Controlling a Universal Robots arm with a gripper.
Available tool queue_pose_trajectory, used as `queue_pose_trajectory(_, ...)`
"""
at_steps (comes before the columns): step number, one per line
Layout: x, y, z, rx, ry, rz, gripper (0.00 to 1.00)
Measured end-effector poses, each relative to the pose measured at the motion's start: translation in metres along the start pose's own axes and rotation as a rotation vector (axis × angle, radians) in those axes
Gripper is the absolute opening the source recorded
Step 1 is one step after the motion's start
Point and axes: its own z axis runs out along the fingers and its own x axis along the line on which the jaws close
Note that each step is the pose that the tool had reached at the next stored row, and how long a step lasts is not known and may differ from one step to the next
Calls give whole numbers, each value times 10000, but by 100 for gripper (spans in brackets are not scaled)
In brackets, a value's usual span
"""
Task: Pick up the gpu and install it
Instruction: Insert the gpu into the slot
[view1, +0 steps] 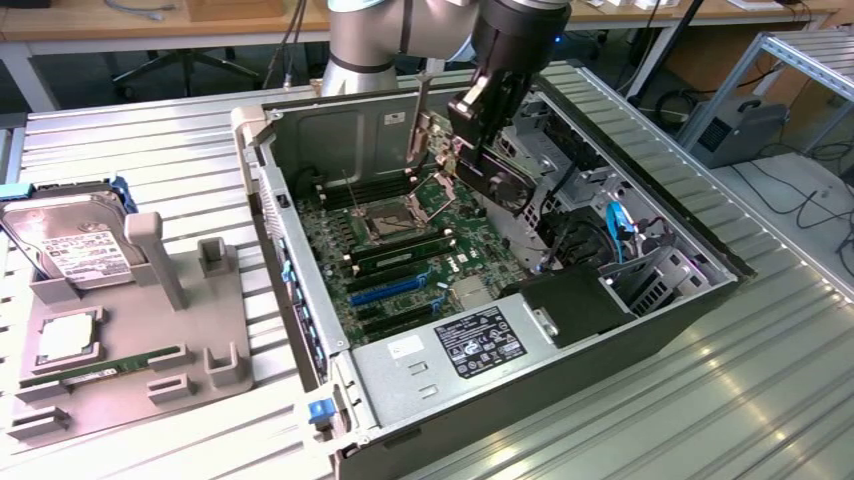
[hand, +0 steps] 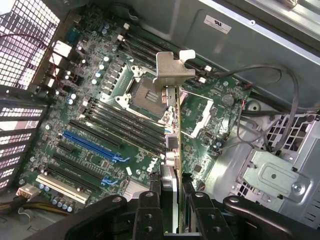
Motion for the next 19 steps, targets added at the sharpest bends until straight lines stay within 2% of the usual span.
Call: queue_pose_trajectory(19,0,0,0,-13,21,-509,27)
